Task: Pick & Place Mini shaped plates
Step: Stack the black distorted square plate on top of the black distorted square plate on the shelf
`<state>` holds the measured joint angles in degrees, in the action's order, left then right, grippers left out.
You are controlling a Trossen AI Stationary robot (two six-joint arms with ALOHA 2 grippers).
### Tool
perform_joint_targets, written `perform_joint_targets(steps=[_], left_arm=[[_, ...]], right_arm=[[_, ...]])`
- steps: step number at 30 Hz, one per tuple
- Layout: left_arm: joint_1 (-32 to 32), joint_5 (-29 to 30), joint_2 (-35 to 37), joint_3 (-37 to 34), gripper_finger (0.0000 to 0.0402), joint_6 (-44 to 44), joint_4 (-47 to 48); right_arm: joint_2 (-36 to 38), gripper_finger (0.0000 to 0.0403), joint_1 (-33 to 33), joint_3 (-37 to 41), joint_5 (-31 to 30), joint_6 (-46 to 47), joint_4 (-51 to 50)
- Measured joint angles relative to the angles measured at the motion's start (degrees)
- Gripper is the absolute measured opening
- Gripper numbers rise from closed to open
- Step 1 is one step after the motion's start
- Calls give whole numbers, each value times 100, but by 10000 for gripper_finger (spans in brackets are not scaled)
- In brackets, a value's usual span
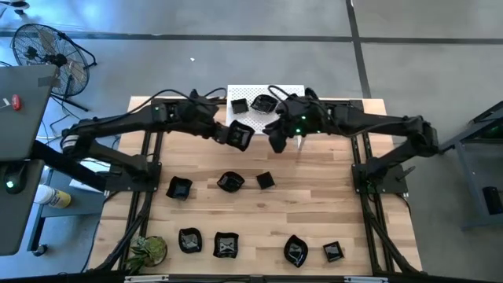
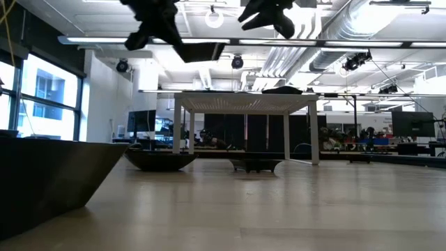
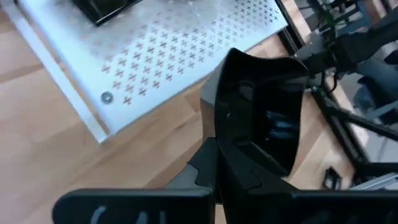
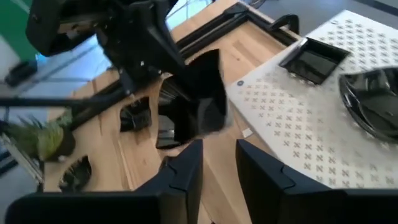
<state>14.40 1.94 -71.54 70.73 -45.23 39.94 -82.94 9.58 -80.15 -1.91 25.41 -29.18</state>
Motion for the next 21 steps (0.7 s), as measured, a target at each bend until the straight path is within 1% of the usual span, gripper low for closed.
perform_joint_targets(steps=[2, 7, 10, 15, 18, 21], left_arm=[[-71, 52, -159, 157, 0, 122, -29], [-110, 124, -389, 492, 0, 355, -43], [-103, 153, -462, 611, 0, 467, -43], [-105, 163, -451, 666, 0, 526, -140], [-105, 165, -453, 665, 0, 599, -137], [-105, 169, -453, 665, 0, 599, -135]], right_arm=[[-171, 91, 0, -153, 105, -253, -86], [-402, 80, 0, -314, 87, -871, -145], [-417, 71, 0, -317, -180, -1026, -151], [-417, 59, 4, -318, -275, -1250, -12], [-417, 59, 4, -318, -544, -1365, 47], [-396, 71, 0, -317, -732, -1505, 71]])
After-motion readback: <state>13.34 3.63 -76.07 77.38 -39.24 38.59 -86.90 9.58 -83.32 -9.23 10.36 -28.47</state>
